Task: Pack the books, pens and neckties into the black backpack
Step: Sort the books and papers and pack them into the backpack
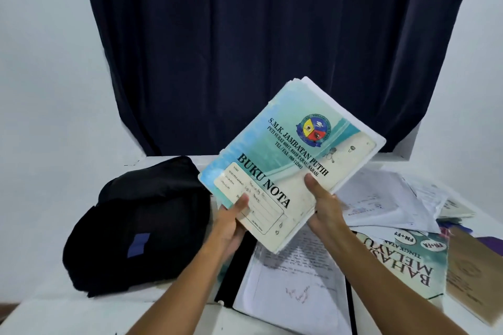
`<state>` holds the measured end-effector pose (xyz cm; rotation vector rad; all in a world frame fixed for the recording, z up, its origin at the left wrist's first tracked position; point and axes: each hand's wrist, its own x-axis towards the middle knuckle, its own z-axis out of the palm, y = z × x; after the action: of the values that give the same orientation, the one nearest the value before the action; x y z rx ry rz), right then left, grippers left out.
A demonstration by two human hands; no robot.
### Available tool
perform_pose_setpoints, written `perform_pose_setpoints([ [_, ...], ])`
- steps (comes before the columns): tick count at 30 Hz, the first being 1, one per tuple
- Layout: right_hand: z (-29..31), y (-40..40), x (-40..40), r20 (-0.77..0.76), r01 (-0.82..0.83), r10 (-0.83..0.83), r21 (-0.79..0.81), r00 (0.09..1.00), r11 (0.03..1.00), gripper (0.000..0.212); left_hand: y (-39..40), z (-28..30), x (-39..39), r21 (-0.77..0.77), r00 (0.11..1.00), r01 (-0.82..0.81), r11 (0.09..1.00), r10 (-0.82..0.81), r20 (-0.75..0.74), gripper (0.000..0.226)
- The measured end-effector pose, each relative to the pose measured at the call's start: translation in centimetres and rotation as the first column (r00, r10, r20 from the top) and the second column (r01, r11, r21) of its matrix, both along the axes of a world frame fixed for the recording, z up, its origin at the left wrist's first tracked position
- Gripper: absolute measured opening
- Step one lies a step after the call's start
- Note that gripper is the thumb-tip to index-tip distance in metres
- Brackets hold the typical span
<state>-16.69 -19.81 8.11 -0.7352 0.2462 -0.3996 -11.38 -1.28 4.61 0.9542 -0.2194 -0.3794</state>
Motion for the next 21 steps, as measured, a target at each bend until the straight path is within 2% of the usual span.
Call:
perform_pose_setpoints([
  [3, 0.4, 0.9, 0.0, 0.054, -0.012, 0.013, -0.021, 0.998, 1.000, 0.037, -0.6, 1.2, 0.8, -0.126, 0.996, -0.083, 0.989, 0.081, -0.025, 0.089],
  [5, 0.9, 1.1, -0.5, 0.079, -0.013, 0.017, -0.062, 0.997, 0.998, 0.045, -0.2, 1.8, 1.1, -0.140, 0.997, -0.074, 0.987, 0.072, -0.021, 0.098],
  [6, 1.3, 0.9, -0.7, 0.093, -0.020, 0.028, -0.087, 0.995, 0.996, 0.058, 0.1, 2.1, 1.3, -0.137, 0.998, -0.059, 0.989, 0.058, -0.011, 0.104],
  [8, 2.3, -0.4, -1.7, 0.160, -0.049, 0.062, -0.085, 0.985, 0.995, 0.084, 1.1, 2.8, 1.7, -0.127, 0.999, -0.024, 0.992, 0.028, 0.026, 0.109],
  [11, 4.4, -5.1, -3.9, 0.312, -0.135, 0.138, -0.032, 0.940, 0.990, 0.077, 3.8, 3.9, 2.3, -0.064, 0.998, 0.012, 0.998, -0.008, 0.063, 0.106],
  [14, 5.4, -10.2, -5.2, 0.336, -0.351, 0.354, -0.070, 0.873, 0.934, 0.106, 6.4, 4.6, 2.5, 0.050, 0.996, 0.063, 0.997, -0.066, 0.064, 0.089],
  [15, 5.3, -11.0, -5.2, 0.295, -0.443, 0.455, -0.109, 0.840, 0.890, 0.113, 7.2, 4.7, 2.6, 0.095, 0.996, 0.064, 0.993, -0.069, 0.048, 0.078],
  [17, 5.0, -11.2, -4.6, 0.087, -0.540, 0.573, -0.247, 0.815, 0.805, 0.116, 8.2, 4.9, 2.8, 0.171, 0.997, 0.070, 0.983, -0.075, 0.025, 0.071],
  [19, 4.8, -10.3, -3.8, -0.129, -0.562, 0.560, -0.384, 0.819, 0.733, 0.108, 8.7, 4.8, 2.8, 0.250, 0.996, 0.088, 0.964, -0.086, -0.020, 0.070],
  [21, 4.2, -8.9, -3.1, -0.217, -0.566, 0.528, -0.424, 0.821, 0.707, 0.103, 9.1, 4.9, 3.0, 0.327, 0.994, 0.085, 0.941, -0.060, -0.087, 0.039],
])
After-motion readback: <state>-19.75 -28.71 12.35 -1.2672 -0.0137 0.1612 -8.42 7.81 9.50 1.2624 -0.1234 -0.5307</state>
